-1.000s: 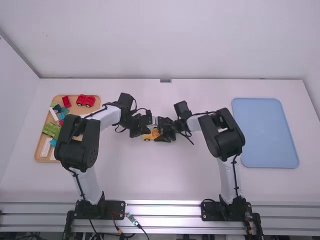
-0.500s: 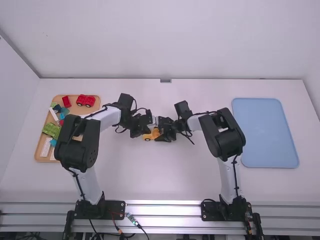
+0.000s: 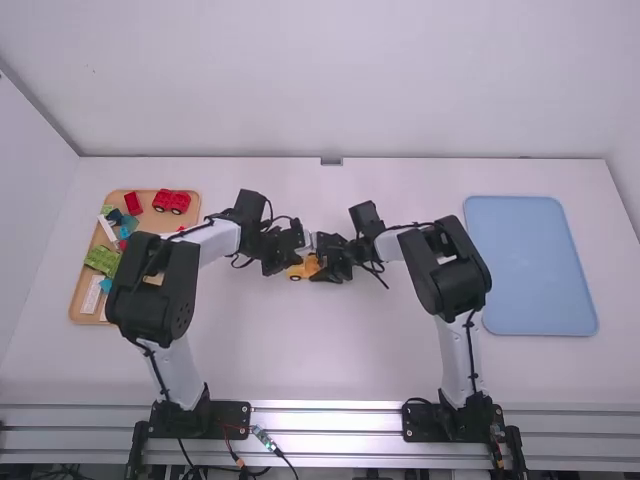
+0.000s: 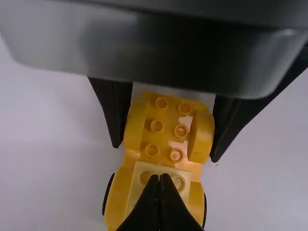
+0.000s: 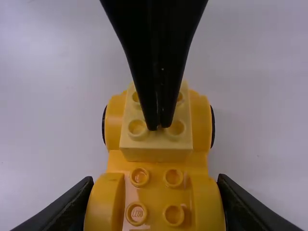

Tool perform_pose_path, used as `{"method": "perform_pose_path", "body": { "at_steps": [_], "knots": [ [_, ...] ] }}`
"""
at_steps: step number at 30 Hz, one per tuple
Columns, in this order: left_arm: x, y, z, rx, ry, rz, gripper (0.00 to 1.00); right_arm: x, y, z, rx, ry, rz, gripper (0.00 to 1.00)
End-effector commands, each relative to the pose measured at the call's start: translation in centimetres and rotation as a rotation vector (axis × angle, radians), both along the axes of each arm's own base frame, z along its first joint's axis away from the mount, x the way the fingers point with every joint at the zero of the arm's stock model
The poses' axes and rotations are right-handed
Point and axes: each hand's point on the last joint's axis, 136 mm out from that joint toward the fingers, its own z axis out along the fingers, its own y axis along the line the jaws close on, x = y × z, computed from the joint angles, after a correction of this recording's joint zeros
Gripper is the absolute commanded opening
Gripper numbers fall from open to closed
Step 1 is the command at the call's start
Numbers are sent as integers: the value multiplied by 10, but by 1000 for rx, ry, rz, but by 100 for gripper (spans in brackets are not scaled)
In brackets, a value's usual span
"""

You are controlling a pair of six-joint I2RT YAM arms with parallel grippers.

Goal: Assemble lego blocks to make yellow taxi

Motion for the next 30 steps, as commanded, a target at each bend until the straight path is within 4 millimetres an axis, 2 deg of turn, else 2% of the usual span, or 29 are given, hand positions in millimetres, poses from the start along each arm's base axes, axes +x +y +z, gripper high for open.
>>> {"method": "perform_pose_path", "body": {
  "at_steps": [1,3,6,18,26,27,28,30],
  "knots": [
    [-27,31,-46,177,119,7,2,11,-11,1,-43,-18,-48,43],
    [-26,27,-39,156,116,-22,2,12,-11,1,-43,-18,-50,43],
    [-17,21,-14,110,87,-69,1,12,-11,1,-43,-17,-50,43],
    [18,18,33,75,-7,-78,2,12,-12,1,-45,-18,-52,43],
    [37,27,81,-12,-38,-57,2,16,-16,-5,-86,-31,-73,45],
    [39,29,86,-27,-40,-53,6,16,-17,-5,-86,-30,-73,50],
    [41,32,87,-34,-43,-43,14,16,-16,-5,-85,-31,-73,56],
    [44,38,90,-49,-40,-16,40,16,-16,-5,-85,-31,-73,70]
  ]
}}
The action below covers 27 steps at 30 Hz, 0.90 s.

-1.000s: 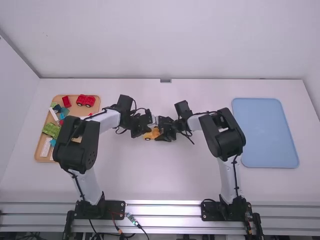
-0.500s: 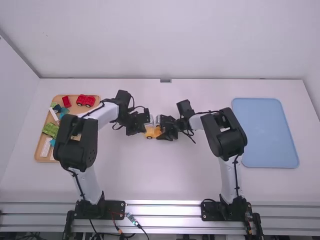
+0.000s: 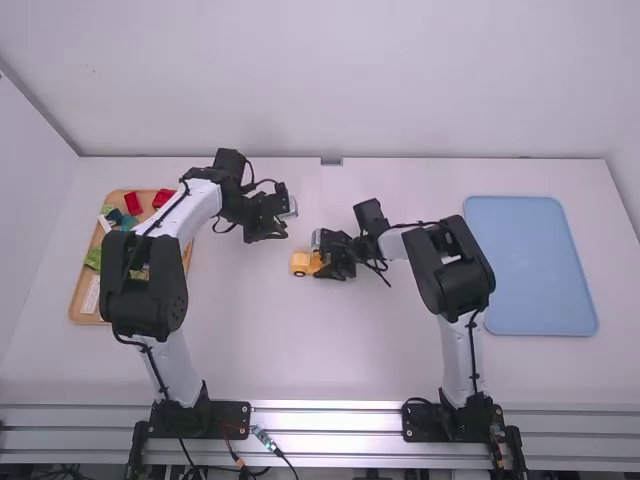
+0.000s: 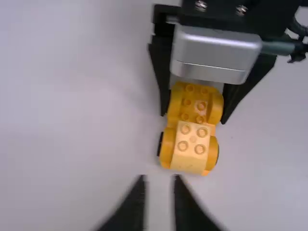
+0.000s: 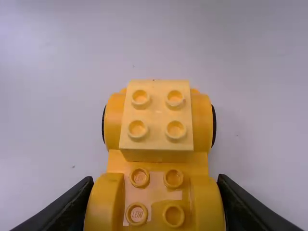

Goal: Assemble lego blocks to make yellow taxi

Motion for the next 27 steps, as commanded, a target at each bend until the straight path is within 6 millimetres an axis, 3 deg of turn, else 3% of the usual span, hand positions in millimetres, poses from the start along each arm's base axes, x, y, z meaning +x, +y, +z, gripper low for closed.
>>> {"method": "perform_pose_path", "body": {
  "at_steps": [1,5,6,14,18,27],
  "knots": [
    [2,6,8,-58,6,18,99,5,-5,-2,-42,-21,-23,82],
    [3,16,6,-57,42,72,99,6,-5,1,-43,-25,-26,92],
    [5,20,4,-43,56,106,99,5,-6,4,-45,-24,-24,100],
    [28,40,-3,29,91,329,99,6,-23,48,-45,-57,-28,99],
    [41,63,-2,61,107,518,99,5,-33,72,-48,-58,-51,99],
    [33,103,7,150,3,827,99,16,-51,98,-29,20,-190,99]
  ]
}}
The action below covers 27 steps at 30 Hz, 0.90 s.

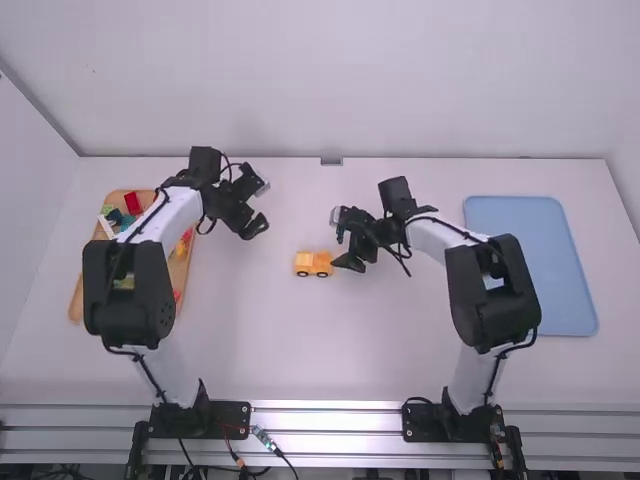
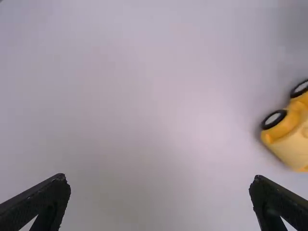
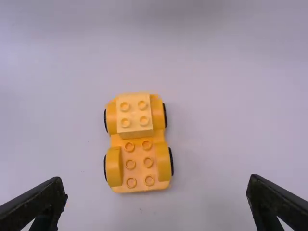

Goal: Assemble lego blocks to make yellow taxi

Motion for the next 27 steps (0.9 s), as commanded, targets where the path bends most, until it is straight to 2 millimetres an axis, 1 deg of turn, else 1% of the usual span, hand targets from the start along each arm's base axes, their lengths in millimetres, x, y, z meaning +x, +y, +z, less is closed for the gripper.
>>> {"method": "perform_pose_path", "body": {
  "at_steps": [1,2,4,5,7,9,10,12,14,16,18,22,24,25,27],
  "knots": [
    [-12,34,21,74,-57,237,99,5,-6,14,22,36,-69,99],
    [-12,35,22,78,-62,247,99,5,-7,15,22,36,-72,99],
    [-25,57,34,104,-145,397,99,8,-9,22,34,52,-106,99],
    [-26,59,34,104,-150,407,99,8,-9,22,34,51,-108,99],
    [-41,85,44,96,-205,572,99,13,-12,28,16,43,-148,99],
    [-54,103,47,87,-222,666,99,20,-18,30,-11,40,-208,99],
    [-56,106,47,86,-223,680,99,21,-19,31,-15,38,-218,99],
    [-75,127,48,63,-220,788,99,28,-22,37,-23,28,-273,99],
    [-86,139,49,20,-209,867,99,32,-23,41,-18,26,-300,99],
    [-91,137,48,-30,-188,870,99,37,-27,44,-12,37,-344,99],
    [-97,128,44,-88,-152,831,99,50,-37,45,-7,61,-446,99],
    [-99,121,36,-80,-149,769,99,62,-52,45,-1,88,-549,99],
    [-100,125,33,-71,-158,795,99,63,-56,45,0,88,-555,99],
    [-102,133,30,-77,-158,883,99,65,-60,44,-6,88,-570,99],
    [-109,147,27,-51,-157,1003,99,68,-67,43,-17,78,-587,99]
  ]
}}
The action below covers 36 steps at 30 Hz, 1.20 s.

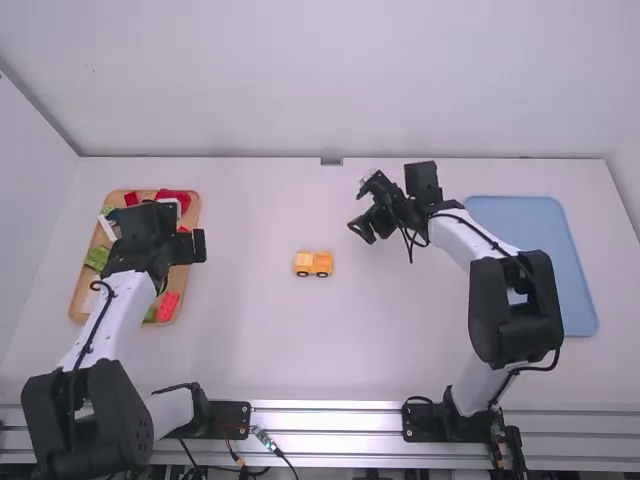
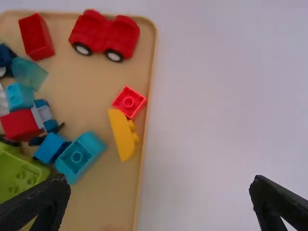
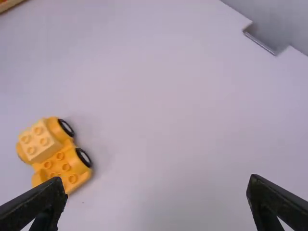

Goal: Assemble lego blocks to make yellow taxi

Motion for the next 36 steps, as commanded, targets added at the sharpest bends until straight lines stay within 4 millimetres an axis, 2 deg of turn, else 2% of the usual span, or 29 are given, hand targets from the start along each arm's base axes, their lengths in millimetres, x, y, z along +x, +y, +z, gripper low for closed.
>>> {"method": "perform_pose_path", "body": {
  "at_steps": [1,4,6,9,12,13,16,22,27,32,34,36],
  "knots": [
    [-12,19,-2,7,8,182,99,6,-10,8,-10,-12,-57,99],
    [-22,32,-4,19,28,265,99,13,-20,11,-4,-29,-83,99],
    [-24,29,-5,-5,51,224,99,16,-26,12,0,-35,-95,99],
    [-35,36,-4,-97,110,231,99,20,-36,12,-2,-38,-116,100],
    [-48,58,-8,-129,180,318,99,21,-42,12,-4,-34,-128,99],
    [-56,66,-9,-140,216,349,99,20,-42,11,-5,-28,-128,99],
    [-62,72,-12,-156,259,377,99,19,-42,10,-5,-23,-129,99],
    [-70,96,-13,-44,364,429,99,18,-38,11,-3,-25,-122,99],
    [-80,105,-25,-140,475,381,99,19,-39,11,18,0,-151,99],
    [-82,125,-32,-233,454,360,99,18,-39,10,22,14,-159,99],
    [-90,138,-34,-258,446,361,99,17,-35,10,35,28,-168,99],
    [-81,140,-35,-324,374,339,99,14,-27,10,34,26,-151,99]
  ]
}}
